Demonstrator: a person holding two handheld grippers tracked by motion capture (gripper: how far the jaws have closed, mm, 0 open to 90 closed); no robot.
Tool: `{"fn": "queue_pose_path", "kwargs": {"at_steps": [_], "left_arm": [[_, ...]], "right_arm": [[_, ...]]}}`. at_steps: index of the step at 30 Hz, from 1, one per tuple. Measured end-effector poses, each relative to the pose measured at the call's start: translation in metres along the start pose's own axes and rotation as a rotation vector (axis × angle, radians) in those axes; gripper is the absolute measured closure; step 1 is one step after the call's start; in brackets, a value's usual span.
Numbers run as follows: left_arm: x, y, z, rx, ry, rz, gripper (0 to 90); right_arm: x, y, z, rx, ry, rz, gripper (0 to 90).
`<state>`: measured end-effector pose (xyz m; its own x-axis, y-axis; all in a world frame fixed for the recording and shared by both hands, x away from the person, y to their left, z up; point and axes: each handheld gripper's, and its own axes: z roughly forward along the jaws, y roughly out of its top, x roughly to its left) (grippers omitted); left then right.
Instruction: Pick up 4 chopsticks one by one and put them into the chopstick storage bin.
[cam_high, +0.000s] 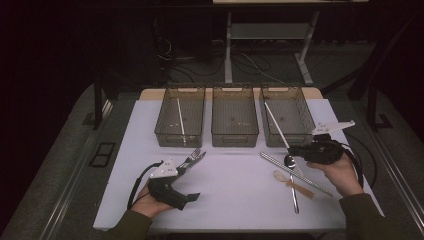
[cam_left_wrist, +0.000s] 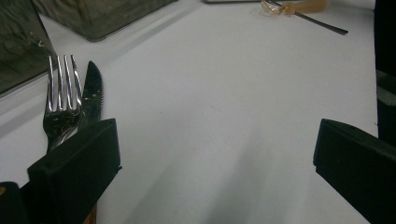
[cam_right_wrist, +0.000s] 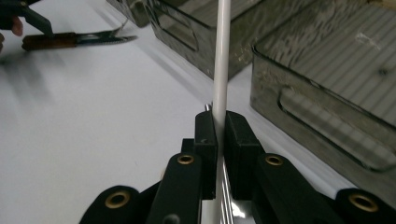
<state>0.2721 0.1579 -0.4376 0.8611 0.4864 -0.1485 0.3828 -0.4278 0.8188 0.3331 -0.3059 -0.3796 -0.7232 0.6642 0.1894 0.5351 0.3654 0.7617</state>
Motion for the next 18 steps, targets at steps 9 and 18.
{"fn": "queue_pose_path", "kwargs": {"at_steps": [9, 18], "left_arm": [[0.000, 0.000, 0.000, -0.004, 0.001, -0.001, 0.0], [0.003, -0.001, 0.000, -0.003, 0.011, -0.003, 0.0]], "right_arm": [[0.009, 0.019, 0.024, -0.026, 0.024, -0.013, 83.9], [0.018, 0.037, 0.045, -0.045, 0.038, -0.025, 83.8]]}}
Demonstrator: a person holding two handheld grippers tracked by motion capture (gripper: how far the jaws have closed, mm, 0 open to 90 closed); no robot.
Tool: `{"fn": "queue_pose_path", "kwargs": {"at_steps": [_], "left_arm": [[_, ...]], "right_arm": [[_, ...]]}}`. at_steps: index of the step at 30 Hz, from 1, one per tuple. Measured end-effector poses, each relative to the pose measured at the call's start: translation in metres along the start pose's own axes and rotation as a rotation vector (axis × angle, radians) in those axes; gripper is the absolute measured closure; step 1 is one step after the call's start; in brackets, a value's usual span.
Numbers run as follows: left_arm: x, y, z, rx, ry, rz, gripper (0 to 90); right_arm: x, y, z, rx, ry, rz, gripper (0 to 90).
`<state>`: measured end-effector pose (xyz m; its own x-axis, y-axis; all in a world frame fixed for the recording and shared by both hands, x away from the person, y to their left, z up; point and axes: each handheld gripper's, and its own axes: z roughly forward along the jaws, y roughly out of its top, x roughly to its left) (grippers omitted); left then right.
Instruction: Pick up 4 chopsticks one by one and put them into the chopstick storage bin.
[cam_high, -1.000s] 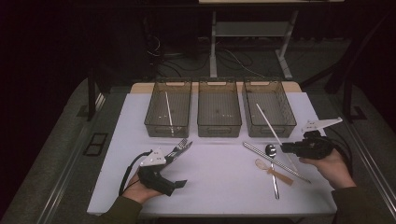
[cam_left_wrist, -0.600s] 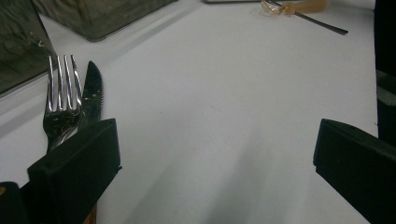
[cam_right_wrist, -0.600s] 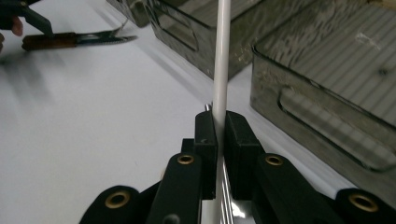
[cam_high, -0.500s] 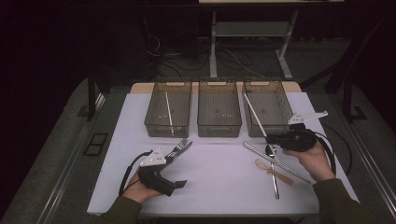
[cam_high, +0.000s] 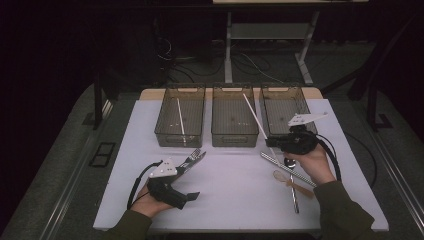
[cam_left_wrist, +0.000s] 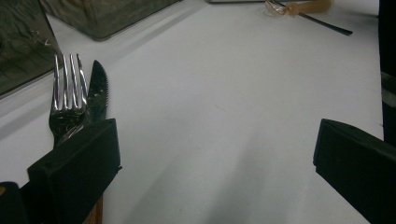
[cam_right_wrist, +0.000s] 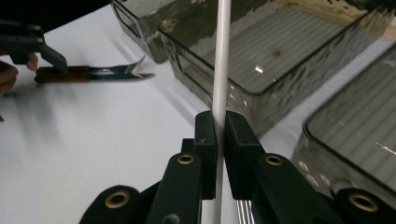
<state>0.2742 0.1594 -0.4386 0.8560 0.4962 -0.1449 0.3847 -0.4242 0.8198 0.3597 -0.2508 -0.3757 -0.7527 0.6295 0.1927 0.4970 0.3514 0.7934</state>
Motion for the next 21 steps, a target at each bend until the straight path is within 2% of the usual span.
{"fn": "queue_pose_path", "kwargs": {"at_steps": [11, 21], "left_arm": [[0.002, -0.001, 0.002, 0.010, 0.002, 0.004, 0.0], [0.002, 0.000, 0.002, 0.006, -0.004, 0.005, 0.0]], "right_arm": [[0.011, 0.031, 0.020, -0.018, -0.004, -0.017, 83.8], [0.024, 0.062, 0.048, -0.029, -0.005, -0.024, 83.8]]}}
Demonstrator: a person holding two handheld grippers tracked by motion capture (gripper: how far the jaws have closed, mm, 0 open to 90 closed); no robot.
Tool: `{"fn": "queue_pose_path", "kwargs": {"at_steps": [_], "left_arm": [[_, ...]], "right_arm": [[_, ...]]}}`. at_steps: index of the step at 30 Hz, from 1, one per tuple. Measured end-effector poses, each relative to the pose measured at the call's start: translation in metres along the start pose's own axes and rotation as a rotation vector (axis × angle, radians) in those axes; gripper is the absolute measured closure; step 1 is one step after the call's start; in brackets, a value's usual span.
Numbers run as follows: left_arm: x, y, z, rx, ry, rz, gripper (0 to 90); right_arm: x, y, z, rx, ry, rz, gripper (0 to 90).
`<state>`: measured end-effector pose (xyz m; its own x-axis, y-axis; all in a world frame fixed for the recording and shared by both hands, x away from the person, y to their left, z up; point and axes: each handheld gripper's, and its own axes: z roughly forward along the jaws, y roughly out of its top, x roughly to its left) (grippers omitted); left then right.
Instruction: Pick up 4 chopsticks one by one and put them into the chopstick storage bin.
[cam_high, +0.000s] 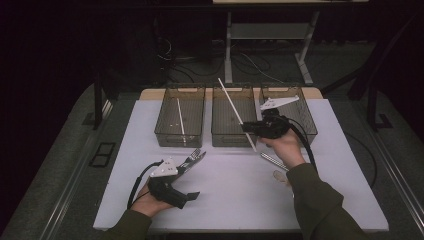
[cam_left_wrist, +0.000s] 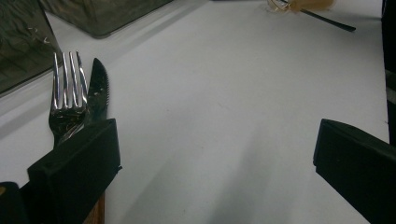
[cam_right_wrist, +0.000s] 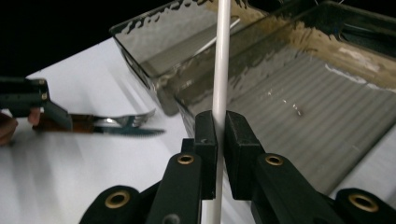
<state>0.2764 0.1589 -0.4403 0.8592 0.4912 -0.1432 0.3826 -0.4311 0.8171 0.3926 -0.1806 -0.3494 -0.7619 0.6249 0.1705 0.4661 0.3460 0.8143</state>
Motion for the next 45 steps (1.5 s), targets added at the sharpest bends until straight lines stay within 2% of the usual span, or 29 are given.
{"fn": "queue_pose_path", "kwargs": {"at_steps": [14, 22, 30, 37, 41, 45], "left_arm": [[0.000, 0.000, 0.000, -0.003, -0.005, 0.001, 0.0], [-0.001, 0.000, 0.000, -0.004, -0.010, 0.007, 0.0], [-0.001, 0.001, -0.001, -0.010, -0.018, 0.008, 0.0], [-0.001, 0.001, 0.000, -0.008, -0.026, 0.006, 0.0], [-0.001, 0.001, 0.000, -0.012, -0.026, 0.004, 0.0], [-0.001, 0.001, 0.000, -0.014, -0.029, 0.004, 0.0]], "right_arm": [[0.018, 0.046, 0.038, -0.021, -0.007, -0.012, 83.8], [0.033, 0.073, 0.070, -0.035, -0.009, -0.009, 83.9], [0.046, 0.092, 0.105, -0.023, -0.003, -0.012, 83.9], [0.052, 0.097, 0.131, -0.014, -0.008, 0.002, 83.8], [0.052, 0.094, 0.144, -0.018, -0.007, 0.025, 83.8], [0.051, 0.087, 0.157, 0.007, -0.014, 0.037, 83.8]]}}
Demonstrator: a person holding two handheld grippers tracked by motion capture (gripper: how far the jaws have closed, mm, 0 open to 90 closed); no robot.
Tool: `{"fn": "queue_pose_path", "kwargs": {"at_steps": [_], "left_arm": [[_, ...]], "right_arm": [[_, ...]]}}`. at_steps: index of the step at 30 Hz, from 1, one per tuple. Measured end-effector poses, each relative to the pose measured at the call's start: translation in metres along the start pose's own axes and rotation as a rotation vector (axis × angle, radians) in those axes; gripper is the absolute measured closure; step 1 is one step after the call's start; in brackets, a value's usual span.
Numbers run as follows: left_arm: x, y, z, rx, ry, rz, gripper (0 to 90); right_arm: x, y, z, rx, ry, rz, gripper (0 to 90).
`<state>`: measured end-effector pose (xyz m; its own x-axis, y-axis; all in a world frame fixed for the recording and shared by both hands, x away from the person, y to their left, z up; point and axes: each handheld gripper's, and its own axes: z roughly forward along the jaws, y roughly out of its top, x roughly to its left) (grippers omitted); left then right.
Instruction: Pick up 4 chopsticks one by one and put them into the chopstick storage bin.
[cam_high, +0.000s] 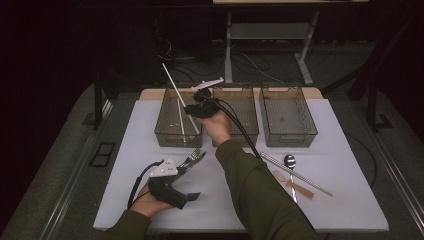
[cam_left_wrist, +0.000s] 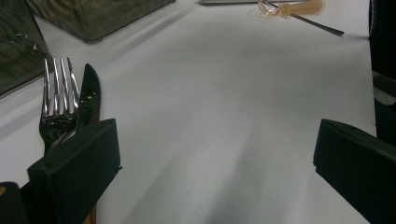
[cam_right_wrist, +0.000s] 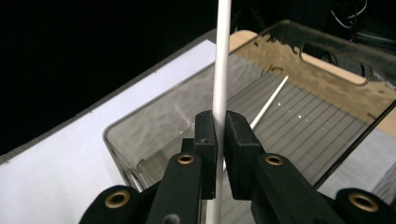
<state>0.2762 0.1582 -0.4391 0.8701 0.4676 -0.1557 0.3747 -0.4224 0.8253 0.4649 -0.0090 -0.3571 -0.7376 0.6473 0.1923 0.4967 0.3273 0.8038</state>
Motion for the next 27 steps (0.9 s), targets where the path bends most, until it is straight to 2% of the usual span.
{"fn": "queue_pose_path", "kwargs": {"at_steps": [5, 11, 12, 13, 16, 22, 27], "left_arm": [[0.001, 0.000, 0.000, 0.003, 0.000, 0.001, 0.0], [0.000, 0.000, 0.000, 0.006, -0.008, 0.005, 0.0], [0.000, 0.000, 0.000, 0.004, -0.007, 0.004, 0.0], [0.000, 0.000, 0.000, 0.003, -0.009, 0.002, 0.0], [0.000, 0.000, 0.000, 0.004, -0.009, 0.001, 0.0], [0.000, 0.000, 0.000, 0.003, -0.007, 0.004, 0.0], [-0.001, 0.000, 0.000, 0.001, -0.005, 0.005, 0.0]], "right_arm": [[0.001, -0.010, 0.014, 0.056, -0.017, 0.012, 83.8], [0.005, -0.017, 0.022, 0.119, -0.062, 0.011, 82.7], [0.005, -0.017, 0.022, 0.118, -0.063, 0.014, 81.9], [0.005, -0.017, 0.021, 0.117, -0.064, 0.016, 77.1], [0.006, -0.015, 0.018, 0.111, -0.065, -0.002, 69.8], [0.004, -0.010, 0.005, 0.080, -0.046, -0.008, 64.8], [0.003, -0.010, -0.009, 0.075, -0.026, -0.026, 62.7]]}}
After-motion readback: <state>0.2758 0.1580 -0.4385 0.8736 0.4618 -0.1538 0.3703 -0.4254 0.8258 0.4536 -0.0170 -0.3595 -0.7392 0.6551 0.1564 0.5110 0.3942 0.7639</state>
